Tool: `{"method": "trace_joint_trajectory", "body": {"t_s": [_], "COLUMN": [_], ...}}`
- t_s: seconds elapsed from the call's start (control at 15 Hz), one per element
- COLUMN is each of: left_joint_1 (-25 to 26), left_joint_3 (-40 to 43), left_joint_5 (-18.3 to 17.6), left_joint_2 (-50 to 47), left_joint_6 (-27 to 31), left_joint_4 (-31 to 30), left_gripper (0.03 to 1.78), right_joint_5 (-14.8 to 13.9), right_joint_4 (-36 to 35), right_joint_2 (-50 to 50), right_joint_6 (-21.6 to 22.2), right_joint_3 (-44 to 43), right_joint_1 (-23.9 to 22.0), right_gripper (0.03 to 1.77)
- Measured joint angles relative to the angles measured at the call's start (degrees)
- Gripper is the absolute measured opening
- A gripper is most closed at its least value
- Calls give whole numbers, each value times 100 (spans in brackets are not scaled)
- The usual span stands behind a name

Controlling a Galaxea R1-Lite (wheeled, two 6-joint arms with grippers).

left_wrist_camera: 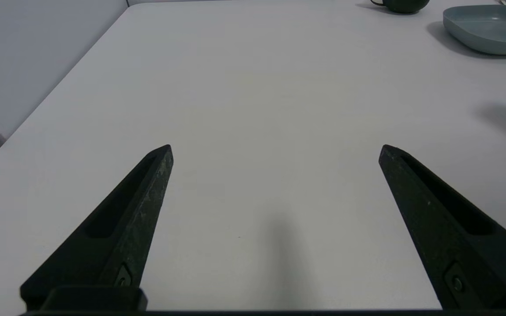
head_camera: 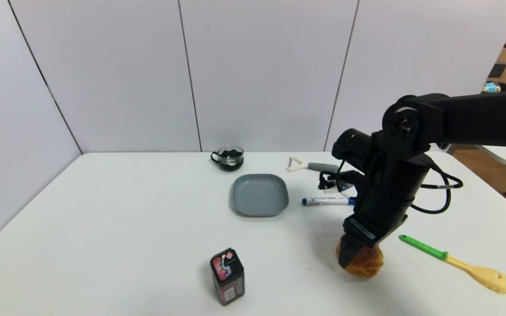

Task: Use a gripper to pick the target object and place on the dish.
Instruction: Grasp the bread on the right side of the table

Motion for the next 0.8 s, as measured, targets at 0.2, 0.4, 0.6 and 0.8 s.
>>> {"method": "trace_joint_trajectory", "body": {"t_s": [0.2,0.4,0.6,0.8], "left_joint_1": [0,0,0,0], "left_joint_3": [0,0,0,0], "left_joint_5": [0,-2,0,2], "left_joint_2": [0,0,0,0], "left_joint_6": [0,-5,-2,0], "left_joint_4": [2,0,0,0], "left_gripper": [169,169,169,169], "right_joint_5": [-35,-33,-24,-16], "right_joint_4": [17,13,13,7], "right_joint_2": [28,55,80,101], "right_joint_6": [0,2,2,20], "right_joint_3": [6,6,4,4], "right_joint_1": [-23,-33,-26,-17], "right_gripper": [171,171,171,143]}}
